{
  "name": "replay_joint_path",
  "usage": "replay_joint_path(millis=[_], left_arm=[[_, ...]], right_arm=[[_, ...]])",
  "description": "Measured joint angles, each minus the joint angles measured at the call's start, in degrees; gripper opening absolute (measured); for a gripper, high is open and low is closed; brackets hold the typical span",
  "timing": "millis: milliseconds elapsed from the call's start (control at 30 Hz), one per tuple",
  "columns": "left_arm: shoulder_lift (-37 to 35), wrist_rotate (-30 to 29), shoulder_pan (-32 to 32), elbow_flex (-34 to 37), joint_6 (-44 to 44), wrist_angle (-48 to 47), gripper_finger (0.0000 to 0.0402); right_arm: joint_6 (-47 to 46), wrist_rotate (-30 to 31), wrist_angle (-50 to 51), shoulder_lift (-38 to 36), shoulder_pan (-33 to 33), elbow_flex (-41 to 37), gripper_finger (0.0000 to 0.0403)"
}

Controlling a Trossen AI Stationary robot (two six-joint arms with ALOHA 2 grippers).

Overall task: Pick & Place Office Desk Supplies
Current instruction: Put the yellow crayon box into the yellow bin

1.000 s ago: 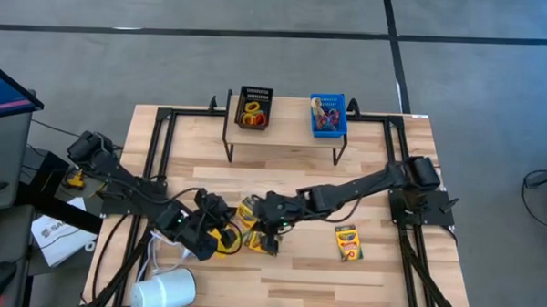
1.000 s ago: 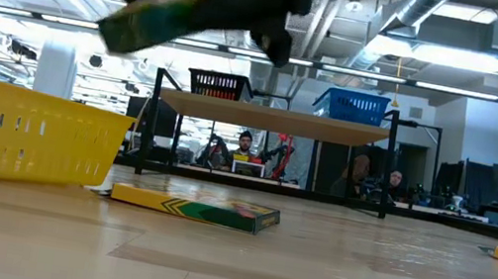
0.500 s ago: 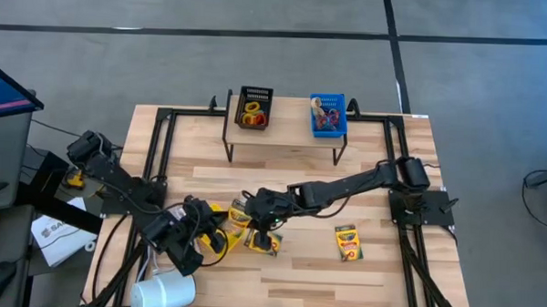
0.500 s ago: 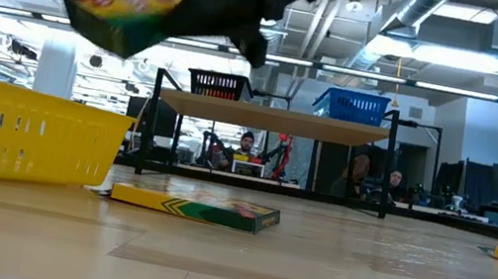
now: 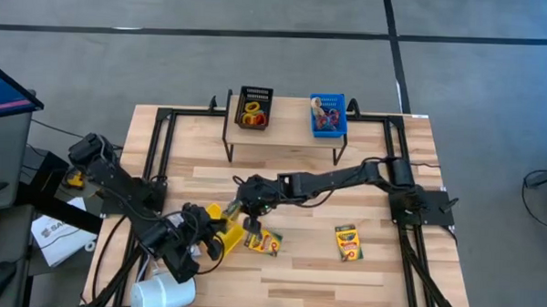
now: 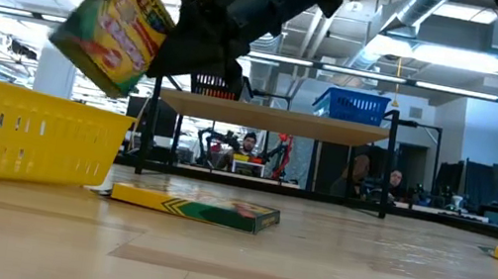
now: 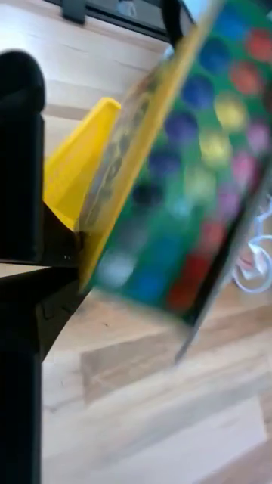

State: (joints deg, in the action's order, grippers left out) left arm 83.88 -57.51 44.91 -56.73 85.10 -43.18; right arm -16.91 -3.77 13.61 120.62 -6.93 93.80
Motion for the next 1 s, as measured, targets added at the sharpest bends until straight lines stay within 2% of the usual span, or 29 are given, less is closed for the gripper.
replay_joint_path(millis=[233, 567, 800, 1000], left_arm=[[4.0, 1.4, 1.6, 0.1, 4.7, -1.5, 0.0000], [4.5, -0.1, 5.5, 0.2, 11.2, -2.3, 0.0000], [5.6, 0.4, 6.1, 0.3, 13.4, -2.2, 0.0000], [6.0, -0.4, 8.5, 0.3, 21.9, -7.5, 0.0000]], right_arm=[[0.0, -0.9, -0.5, 0.0, 0.1, 0.1, 0.0000], [0.0, -4.1, -0.8, -0.3, -0.4, 0.3, 0.0000], [-0.4, -5.6, -0.7, 2.8, -0.5, 1.9, 0.0000], [0.6, -6.4, 1.2, 4.2, -1.0, 4.4, 0.0000]])
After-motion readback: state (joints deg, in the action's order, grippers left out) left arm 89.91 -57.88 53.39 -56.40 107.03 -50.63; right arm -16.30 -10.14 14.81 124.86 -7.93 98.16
